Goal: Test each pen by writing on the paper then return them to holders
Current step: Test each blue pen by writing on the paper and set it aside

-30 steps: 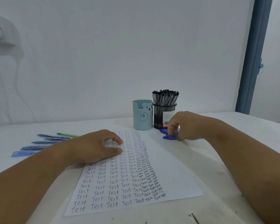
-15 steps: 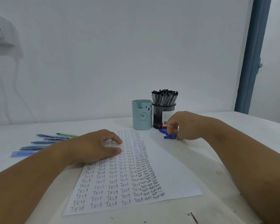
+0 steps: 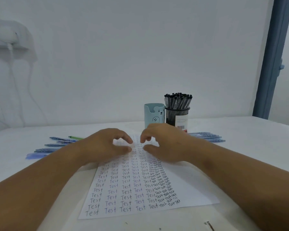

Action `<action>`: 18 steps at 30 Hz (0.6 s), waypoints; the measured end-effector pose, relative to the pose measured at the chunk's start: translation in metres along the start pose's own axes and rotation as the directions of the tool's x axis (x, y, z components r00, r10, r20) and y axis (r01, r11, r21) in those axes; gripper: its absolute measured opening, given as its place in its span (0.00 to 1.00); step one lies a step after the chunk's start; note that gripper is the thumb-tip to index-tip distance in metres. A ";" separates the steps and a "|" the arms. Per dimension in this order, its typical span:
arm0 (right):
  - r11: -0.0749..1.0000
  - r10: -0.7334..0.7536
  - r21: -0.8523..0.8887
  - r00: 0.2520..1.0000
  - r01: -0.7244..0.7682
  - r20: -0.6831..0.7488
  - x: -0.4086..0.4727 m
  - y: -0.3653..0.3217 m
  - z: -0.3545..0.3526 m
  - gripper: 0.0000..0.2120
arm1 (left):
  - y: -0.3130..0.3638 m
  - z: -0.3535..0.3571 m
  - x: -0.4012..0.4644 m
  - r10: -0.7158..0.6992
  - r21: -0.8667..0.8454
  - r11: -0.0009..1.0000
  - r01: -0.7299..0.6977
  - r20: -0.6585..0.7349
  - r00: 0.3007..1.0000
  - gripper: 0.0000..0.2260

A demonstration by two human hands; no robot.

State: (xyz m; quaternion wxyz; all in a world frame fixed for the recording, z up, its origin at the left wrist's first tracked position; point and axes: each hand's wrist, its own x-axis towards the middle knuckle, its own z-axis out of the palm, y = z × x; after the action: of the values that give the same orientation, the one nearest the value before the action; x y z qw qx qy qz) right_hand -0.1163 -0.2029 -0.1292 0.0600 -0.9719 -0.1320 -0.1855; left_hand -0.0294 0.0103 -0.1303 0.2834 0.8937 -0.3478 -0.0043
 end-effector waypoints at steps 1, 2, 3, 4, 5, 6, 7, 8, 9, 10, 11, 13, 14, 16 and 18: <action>1.000 -0.016 0.005 1.000 0.016 -0.010 0.000 -0.003 0.003 0.11 | -0.001 -0.002 0.002 0.021 0.008 1.000 -0.021 -0.028 0.999 0.07; 0.999 -0.031 0.015 0.999 0.031 -0.016 0.000 -0.007 0.006 0.11 | -0.001 -0.005 0.002 0.032 0.030 0.999 -0.030 -0.051 0.998 0.06; 0.999 -0.042 0.024 0.999 0.042 -0.015 0.001 -0.009 0.008 0.11 | -0.002 -0.011 0.001 0.037 0.059 0.998 -0.033 -0.072 0.997 0.06; 0.998 -0.049 0.029 0.999 0.049 -0.009 0.002 -0.011 0.010 0.11 | -0.004 -0.018 0.000 0.037 0.089 0.996 -0.029 -0.089 0.995 0.06; 0.998 -0.049 0.031 0.999 0.049 0.004 0.003 -0.012 0.011 0.11 | -0.006 -0.026 -0.001 0.030 0.116 0.993 -0.018 -0.100 0.995 0.07; 0.998 -0.049 0.034 0.999 0.048 0.017 0.003 -0.012 0.013 0.11 | -0.009 -0.034 -0.002 0.013 0.140 0.990 0.002 -0.103 0.995 0.09; 0.998 -0.048 0.037 0.998 0.047 0.028 0.004 -0.011 0.014 0.10 | -0.013 -0.042 -0.003 -0.012 0.173 0.985 0.029 -0.098 0.995 0.11; 0.998 -0.047 0.043 0.998 0.045 0.038 0.005 -0.011 0.015 0.10 | -0.018 -0.050 -0.005 -0.041 0.216 0.975 0.059 -0.086 0.995 0.12; 0.998 -0.044 0.052 0.998 0.042 0.045 0.006 -0.010 0.016 0.10 | -0.022 -0.056 -0.007 -0.071 0.262 0.961 0.087 -0.072 0.995 0.12; 0.997 -0.043 0.064 0.998 0.040 0.046 0.006 -0.009 0.017 0.10 | -0.026 -0.062 -0.008 -0.098 0.301 0.947 0.112 -0.061 0.993 0.12; 0.996 -0.043 0.077 0.998 0.039 0.044 0.006 -0.008 0.018 0.09 | -0.029 -0.067 -0.009 -0.124 0.335 0.933 0.133 -0.047 0.991 0.13; 0.994 -0.043 0.102 0.998 0.039 0.040 0.006 -0.006 0.018 0.08 | -0.035 -0.075 -0.013 -0.177 0.392 0.905 0.164 -0.002 0.984 0.12; 0.993 -0.046 0.112 0.998 0.042 0.037 0.005 -0.005 0.019 0.07 | -0.037 -0.077 -0.015 -0.200 0.405 0.898 0.174 0.024 0.979 0.11; 0.991 -0.052 0.126 0.998 0.048 0.033 0.005 -0.004 0.019 0.07 | -0.041 -0.080 -0.016 -0.218 0.396 0.901 0.176 0.064 0.974 0.08; 0.990 -0.057 0.133 0.998 0.052 0.033 0.005 -0.003 0.019 0.06 | -0.042 -0.081 -0.017 -0.208 0.371 0.914 0.165 0.079 0.975 0.06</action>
State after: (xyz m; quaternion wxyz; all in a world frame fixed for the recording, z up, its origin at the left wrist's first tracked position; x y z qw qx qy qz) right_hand -0.1063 -0.1952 -0.1450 0.1169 -0.9651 -0.1714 -0.1601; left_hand 0.0001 0.0868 -0.0868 0.0916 0.9578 -0.2718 -0.0192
